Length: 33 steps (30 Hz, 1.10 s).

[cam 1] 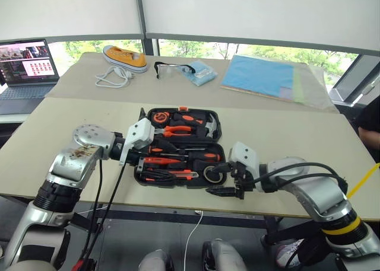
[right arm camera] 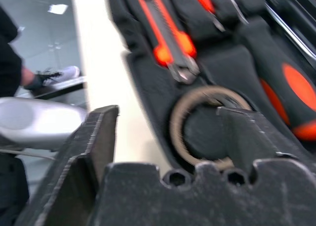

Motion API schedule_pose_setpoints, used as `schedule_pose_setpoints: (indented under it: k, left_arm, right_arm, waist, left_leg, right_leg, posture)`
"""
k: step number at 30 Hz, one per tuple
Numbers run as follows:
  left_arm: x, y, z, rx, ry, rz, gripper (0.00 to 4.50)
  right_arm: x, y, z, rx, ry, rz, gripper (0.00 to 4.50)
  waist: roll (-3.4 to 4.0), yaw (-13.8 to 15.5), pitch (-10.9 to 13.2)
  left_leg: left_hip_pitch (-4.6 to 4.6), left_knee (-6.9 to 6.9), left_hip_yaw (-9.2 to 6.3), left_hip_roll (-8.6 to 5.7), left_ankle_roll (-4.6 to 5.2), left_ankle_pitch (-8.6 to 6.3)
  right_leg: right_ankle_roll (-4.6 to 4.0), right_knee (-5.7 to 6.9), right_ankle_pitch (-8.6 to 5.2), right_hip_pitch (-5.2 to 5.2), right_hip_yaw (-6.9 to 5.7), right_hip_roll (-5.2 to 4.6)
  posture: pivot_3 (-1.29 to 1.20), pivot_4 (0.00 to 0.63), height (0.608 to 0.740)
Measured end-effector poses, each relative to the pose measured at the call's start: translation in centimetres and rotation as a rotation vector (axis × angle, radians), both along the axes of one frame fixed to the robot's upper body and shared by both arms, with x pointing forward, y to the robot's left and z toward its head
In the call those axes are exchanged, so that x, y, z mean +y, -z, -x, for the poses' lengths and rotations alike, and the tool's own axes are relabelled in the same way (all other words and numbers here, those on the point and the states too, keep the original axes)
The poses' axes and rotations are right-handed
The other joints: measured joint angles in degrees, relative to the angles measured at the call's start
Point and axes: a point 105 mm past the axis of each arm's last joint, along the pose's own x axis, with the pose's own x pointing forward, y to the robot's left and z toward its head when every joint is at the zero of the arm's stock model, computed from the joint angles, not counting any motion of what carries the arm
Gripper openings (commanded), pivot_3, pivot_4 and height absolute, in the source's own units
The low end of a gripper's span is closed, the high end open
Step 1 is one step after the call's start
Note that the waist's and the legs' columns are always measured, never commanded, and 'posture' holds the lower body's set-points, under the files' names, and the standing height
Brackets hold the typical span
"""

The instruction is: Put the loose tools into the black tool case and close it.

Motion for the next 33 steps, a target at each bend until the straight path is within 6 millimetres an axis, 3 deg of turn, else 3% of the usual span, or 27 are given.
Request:
schedule_pose_setpoints:
  k: [2,5,8,11,13,15,18,20,21,24,29,33]
  left_arm:
    - [0.4,0.3,-0.3,0.004,-0.04,0.001,4.5]
    - [2.6,0.7,-1.5,0.007,-0.187,0.022,3.86]
    - [6.2,0.9,-2.2,-0.007,-0.373,0.03,2.69]
    - [10.7,2.6,-2.0,0.02,-0.558,-0.033,1.62]
    - [12.1,3.2,-1.7,0.028,-0.618,-0.059,0.81]
    - [13.2,3.6,-2.0,-0.009,-0.671,-0.104,0.16]
    - [14.5,4.5,-3.2,-0.053,-0.754,-0.142,0.16]
    - [13.7,5.2,-3.9,-0.049,-0.749,-0.125,0.16]
    - [11.9,5.4,-4.7,-0.044,-0.702,-0.082,0.16]
    - [9.5,5.0,-5.4,-0.049,-0.622,-0.048,0.16]
    - [8.6,4.6,-5.6,-0.035,-0.56,-0.055,0.16]
    - [6.9,4.8,-4.6,0.02,-0.443,-0.077,0.16]
  right_arm:
    - [-0.4,-0.5,-0.3,-0.01,0.024,-0.017,3.63]
    - [-1.6,-1.8,-1.2,-0.023,0.096,-0.066,2.98]
    - [-3.2,-1.8,-2.6,-0.025,0.181,-0.078,1.88]
    - [-5.1,-0.7,-4.2,-0.027,0.272,-0.055,0.86]
    - [-5.9,-0.3,-5.3,-0.04,0.312,-0.046,0.13]
    - [-5.8,-0.3,-6.8,-0.09,0.321,-0.043,0.0]
    - [-5.1,0.2,-8.2,-0.147,0.303,-0.011,0.0]
    - [-5.1,0.9,-8.6,-0.153,0.297,0.013,0.0]
    - [-5.1,1.4,-9.0,-0.158,0.284,0.036,0.0]
    - [-4.7,1.4,-9.0,-0.172,0.24,0.039,0.0]
    - [-5.5,1.4,-7.5,-0.156,0.163,0.038,0.0]
    - [-6.5,1.6,-5.7,-0.144,0.145,0.049,0.0]
  waist:
    - [0.0,-0.02,0.0]
    - [0.0,-0.23,0.0]
    - [0.0,-0.45,0.0]
    - [0.01,-0.44,0.01]
    - [0.01,-0.26,0.01]
    - [0.03,-0.03,0.02]
    - [0.04,0.14,0.02]
    - [0.03,0.33,0.02]
    - [0.03,0.54,0.02]
    - [0.02,0.26,0.02]
    - [0.03,-0.2,0.02]
    - [0.04,0.07,0.03]
  left_leg:
    - [0.0,0.0,0.0,0.0,0.0,0.0]
    - [0.03,-0.01,0.0,0.05,0.0,0.0]
    - [0.09,-0.06,0.03,0.08,0.0,0.0]
    - [0.12,-0.13,0.05,0.09,0.0,0.0]
    - [0.08,-0.14,0.08,0.08,0.0,0.0]
    - [0.06,-0.13,0.11,0.05,-0.01,-0.01]
    - [0.08,-0.15,0.14,0.04,-0.01,0.0]
    - [-0.04,-0.14,0.17,0.03,-0.01,0.0]
    - [-0.14,-0.1,0.29,0.02,-0.01,0.0]
    - [-0.28,-0.08,0.38,0.03,-0.01,0.0]
    - [-0.31,-0.11,0.48,0.09,-0.02,0.0]
    - [-0.48,-0.1,0.47,0.08,-0.02,0.0]
  right_leg:
    - [0.0,0.0,0.0,0.0,0.01,0.01]
    - [-0.01,0.0,0.0,0.0,0.02,0.01]
    - [-0.01,-0.02,0.0,0.0,0.04,0.0]
    - [-0.02,-0.04,-0.01,-0.02,0.07,-0.03]
    - [-0.03,-0.04,-0.02,-0.06,0.03,-0.02]
    - [-0.03,-0.03,-0.02,-0.06,0.01,-0.03]
    - [-0.04,-0.01,-0.01,-0.06,-0.01,-0.03]
    - [-0.12,-0.02,0.03,-0.11,-0.06,-0.04]
    - [-0.44,-0.01,0.23,-0.14,-0.22,-0.05]
    - [-0.45,0.05,0.24,-0.38,-0.33,-0.02]
    - [-0.49,0.06,0.19,-0.39,-0.59,-0.01]
    - [-0.37,0.01,0.13,-0.4,-0.75,-0.12]
  posture:
    - [0.0,0.15,0.718]
    - [0.0,0.15,0.718]
    - [0.0,0.15,0.718]
    - [0.0,0.15,0.718]
    - [0.0,0.15,0.718]
    - [0.0,0.15,0.718]
    - [0.0,0.15,0.718]
    - [0.0,0.15,0.718]
    - [0.0,0.15,0.718]
    - [0.0,0.15,0.718]
    - [0.0,0.15,0.718]
    - [0.0,0.15,0.718]
